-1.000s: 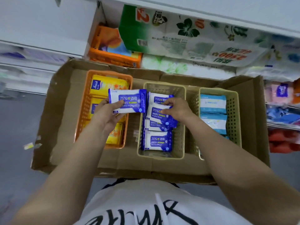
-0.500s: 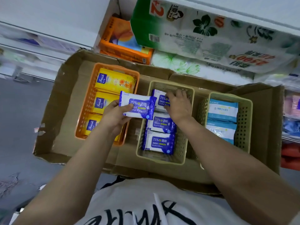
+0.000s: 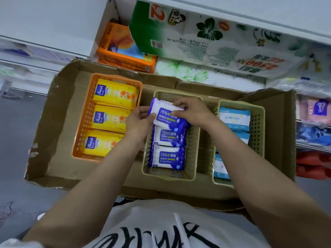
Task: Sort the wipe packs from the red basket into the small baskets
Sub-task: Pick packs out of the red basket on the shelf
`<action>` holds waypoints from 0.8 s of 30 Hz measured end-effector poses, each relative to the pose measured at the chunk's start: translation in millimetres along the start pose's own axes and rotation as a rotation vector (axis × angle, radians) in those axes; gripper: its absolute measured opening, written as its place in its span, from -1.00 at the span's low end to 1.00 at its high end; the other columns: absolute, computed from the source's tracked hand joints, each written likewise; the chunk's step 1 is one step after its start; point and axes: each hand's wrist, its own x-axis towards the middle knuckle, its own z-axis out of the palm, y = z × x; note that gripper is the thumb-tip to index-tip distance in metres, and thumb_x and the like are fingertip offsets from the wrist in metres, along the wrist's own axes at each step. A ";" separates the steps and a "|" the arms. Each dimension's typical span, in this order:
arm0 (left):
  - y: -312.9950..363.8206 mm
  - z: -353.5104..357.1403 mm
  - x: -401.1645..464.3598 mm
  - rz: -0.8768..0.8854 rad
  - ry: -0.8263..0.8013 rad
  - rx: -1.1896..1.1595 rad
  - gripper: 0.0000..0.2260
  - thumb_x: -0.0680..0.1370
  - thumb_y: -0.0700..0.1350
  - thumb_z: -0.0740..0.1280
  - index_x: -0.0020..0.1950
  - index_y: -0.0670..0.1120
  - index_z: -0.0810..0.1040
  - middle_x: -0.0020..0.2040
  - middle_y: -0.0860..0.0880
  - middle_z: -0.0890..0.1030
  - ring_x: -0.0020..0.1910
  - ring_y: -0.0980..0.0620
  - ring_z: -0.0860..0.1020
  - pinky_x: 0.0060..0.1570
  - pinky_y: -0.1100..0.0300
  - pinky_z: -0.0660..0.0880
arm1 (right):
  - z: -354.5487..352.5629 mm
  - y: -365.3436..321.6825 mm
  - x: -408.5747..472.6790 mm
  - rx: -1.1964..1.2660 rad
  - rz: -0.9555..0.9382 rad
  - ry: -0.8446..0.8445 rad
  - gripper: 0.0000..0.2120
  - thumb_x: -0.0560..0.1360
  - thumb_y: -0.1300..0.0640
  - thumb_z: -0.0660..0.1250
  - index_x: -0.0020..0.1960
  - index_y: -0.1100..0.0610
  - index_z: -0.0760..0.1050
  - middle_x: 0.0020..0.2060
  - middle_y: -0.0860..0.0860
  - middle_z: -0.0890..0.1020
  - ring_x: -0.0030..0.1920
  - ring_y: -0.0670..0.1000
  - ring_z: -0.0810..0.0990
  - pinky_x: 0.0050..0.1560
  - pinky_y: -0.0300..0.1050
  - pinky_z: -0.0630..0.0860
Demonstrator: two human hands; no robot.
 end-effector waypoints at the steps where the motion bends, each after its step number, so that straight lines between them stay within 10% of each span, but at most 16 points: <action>1: -2.2 0.6 1.4 0.080 0.026 0.070 -0.74 0.56 -0.16 0.39 0.24 -0.04 0.51 0.08 0.06 0.63 0.03 0.09 0.63 -0.19 0.27 0.53 | -4.8 3.7 -1.1 -0.032 0.012 0.108 -0.76 0.43 0.06 0.52 0.08 -0.01 0.62 -0.06 -0.07 0.62 -0.06 -0.06 0.62 -0.14 -0.21 0.50; 6: -23.9 -1.6 9.2 0.141 -0.015 0.298 -0.62 0.59 -0.10 0.35 0.40 -0.01 0.43 0.23 0.11 0.53 0.08 0.20 0.50 -0.25 0.39 0.39 | -16.0 16.5 -6.5 -0.244 0.060 0.119 -0.75 0.44 0.05 0.51 0.09 0.02 0.61 -0.02 0.00 0.64 -0.05 0.01 0.61 -0.03 -0.07 0.54; 14: -40.9 2.8 10.3 0.138 0.001 0.223 -0.79 0.61 -0.18 0.31 0.21 0.06 0.51 -0.07 0.11 0.57 -0.20 0.42 0.57 -0.47 0.50 0.43 | 34.6 22.5 0.5 -0.470 0.009 -0.138 -0.69 0.46 0.05 0.49 0.18 0.04 0.59 0.14 0.01 0.61 0.15 0.04 0.57 0.02 -0.14 0.45; 24: -45.9 1.3 14.0 0.116 -0.029 0.182 -0.79 0.62 -0.15 0.31 0.21 0.09 0.51 -0.07 0.10 0.58 -0.21 0.47 0.56 -0.47 0.44 0.47 | 64.4 39.9 -11.1 -0.537 0.018 0.130 -0.77 0.49 0.03 0.45 0.10 0.08 0.57 0.07 0.04 0.64 0.09 0.05 0.61 -0.03 -0.06 0.55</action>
